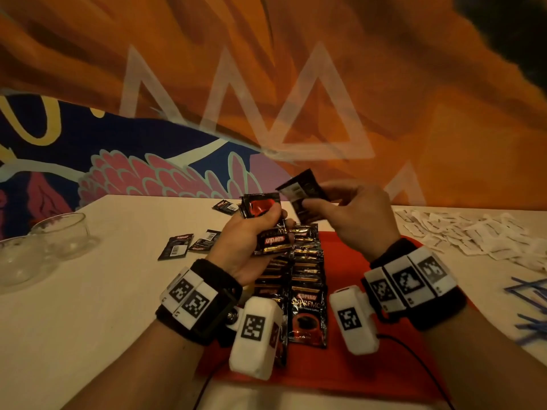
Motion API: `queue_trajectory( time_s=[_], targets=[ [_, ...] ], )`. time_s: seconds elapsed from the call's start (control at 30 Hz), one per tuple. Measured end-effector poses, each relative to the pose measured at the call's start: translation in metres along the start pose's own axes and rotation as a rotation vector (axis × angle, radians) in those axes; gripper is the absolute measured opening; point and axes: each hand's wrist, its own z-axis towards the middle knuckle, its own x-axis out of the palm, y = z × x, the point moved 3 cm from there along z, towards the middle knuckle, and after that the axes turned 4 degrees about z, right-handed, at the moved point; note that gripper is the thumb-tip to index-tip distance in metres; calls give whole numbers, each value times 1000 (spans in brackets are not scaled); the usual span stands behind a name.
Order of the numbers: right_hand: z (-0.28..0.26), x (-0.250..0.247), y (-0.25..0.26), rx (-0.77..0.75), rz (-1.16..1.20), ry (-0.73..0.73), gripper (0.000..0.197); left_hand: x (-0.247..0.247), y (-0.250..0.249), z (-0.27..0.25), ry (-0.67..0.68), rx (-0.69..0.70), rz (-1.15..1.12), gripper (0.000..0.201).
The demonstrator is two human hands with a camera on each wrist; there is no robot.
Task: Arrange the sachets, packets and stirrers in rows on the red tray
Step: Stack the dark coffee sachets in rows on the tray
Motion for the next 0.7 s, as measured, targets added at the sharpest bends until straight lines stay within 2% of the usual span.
queue_trajectory(
  time_s=[0.07, 0.13, 0.23, 0.33, 0.4, 0.43, 0.5, 0.57, 0.63, 0.7],
  targets=[
    [-2, -4, 3, -97, 9, -90, 25, -5, 1, 3, -22, -53, -67, 28],
    [-4, -1, 7, -229, -5, -102, 19, -5, 2, 3, -24, -87, -106, 34],
    [-4, 8, 0, -341, -68, -5, 28, -2, 1, 1, -8, -72, -113, 33],
    [-7, 15, -3, -430, -144, 84, 26, -2, -3, 0, -16, 15, 15, 43],
    [-6, 16, -6, -371, -72, 110, 38, -5, -6, 2, -67, 124, 84, 39],
    [-5, 15, -8, -255, 47, 114, 43, -5, -8, 2, -97, 173, 95, 38],
    [-3, 15, -12, 47, 303, 132, 38, -4, -11, 1, -126, 245, 102, 40],
    [-5, 18, -15, 222, 372, 179, 28, -1, -11, -1, -119, 276, 121, 39],
    [-6, 20, -15, 176, 243, 206, 9, 2, -11, -3, -95, 267, 110, 30],
    [-6, 20, -12, 103, 135, 235, 7, 3, -12, -5, -94, 246, 83, 27]
  ],
)
